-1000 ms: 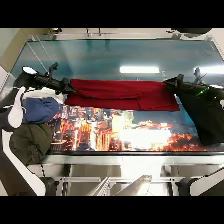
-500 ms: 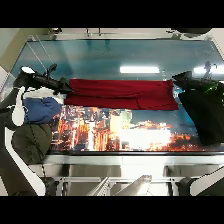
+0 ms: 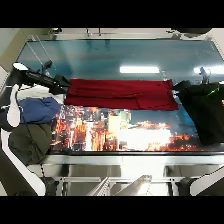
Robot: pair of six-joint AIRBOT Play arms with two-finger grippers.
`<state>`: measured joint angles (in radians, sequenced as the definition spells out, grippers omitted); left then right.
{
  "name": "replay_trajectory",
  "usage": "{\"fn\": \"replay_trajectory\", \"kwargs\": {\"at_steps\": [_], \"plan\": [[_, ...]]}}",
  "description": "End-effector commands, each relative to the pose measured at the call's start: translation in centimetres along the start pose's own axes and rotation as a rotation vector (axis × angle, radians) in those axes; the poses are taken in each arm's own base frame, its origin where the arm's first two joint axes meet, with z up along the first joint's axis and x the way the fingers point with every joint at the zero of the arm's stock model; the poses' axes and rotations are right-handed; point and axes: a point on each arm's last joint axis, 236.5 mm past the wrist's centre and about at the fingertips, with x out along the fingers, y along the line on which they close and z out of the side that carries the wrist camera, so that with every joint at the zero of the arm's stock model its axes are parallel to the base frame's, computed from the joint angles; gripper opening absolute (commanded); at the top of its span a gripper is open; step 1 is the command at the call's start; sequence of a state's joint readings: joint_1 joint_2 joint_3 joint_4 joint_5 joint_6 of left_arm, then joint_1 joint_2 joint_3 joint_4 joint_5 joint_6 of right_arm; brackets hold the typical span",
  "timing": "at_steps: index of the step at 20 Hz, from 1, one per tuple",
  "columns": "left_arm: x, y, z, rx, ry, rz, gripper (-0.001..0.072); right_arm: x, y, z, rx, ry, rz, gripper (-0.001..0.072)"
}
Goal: Fold the shirts.
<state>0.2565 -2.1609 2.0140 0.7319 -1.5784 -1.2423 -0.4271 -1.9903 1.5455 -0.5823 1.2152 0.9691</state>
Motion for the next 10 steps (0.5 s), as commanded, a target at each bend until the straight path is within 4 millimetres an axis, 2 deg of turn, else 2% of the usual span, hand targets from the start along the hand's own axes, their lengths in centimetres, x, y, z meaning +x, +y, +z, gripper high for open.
{"fn": "replay_trajectory", "kwargs": {"at_steps": [1, 4, 7, 9, 10], "plan": [[-3.9, -0.9, 2.4, 0.017, -0.106, 0.029, 0.0714, 1.2, -0.4, -0.7, -0.021, 0.032, -0.044, 0.0641], [-4.7, -1.5, 2.9, 0.015, -0.162, 0.046, 0.0709, 2.9, 0.5, -1.1, -0.043, 0.049, -0.046, 0.0639], [-3.8, -2.1, 2.8, 0.029, -0.170, 0.051, 0.0694, 4.6, 1.6, -1.9, -0.064, 0.082, -0.038, 0.0629], [-2.9, -3.0, 2.6, 0.046, -0.148, 0.046, 0.0694, 5.1, 2.0, -2.2, -0.072, 0.092, -0.035, 0.0279], [-2.3, -3.7, 2.5, 0.068, -0.135, 0.045, 0.0671, 5.1, 2.1, -2.1, -0.071, 0.088, -0.032, 0.0165]]}}
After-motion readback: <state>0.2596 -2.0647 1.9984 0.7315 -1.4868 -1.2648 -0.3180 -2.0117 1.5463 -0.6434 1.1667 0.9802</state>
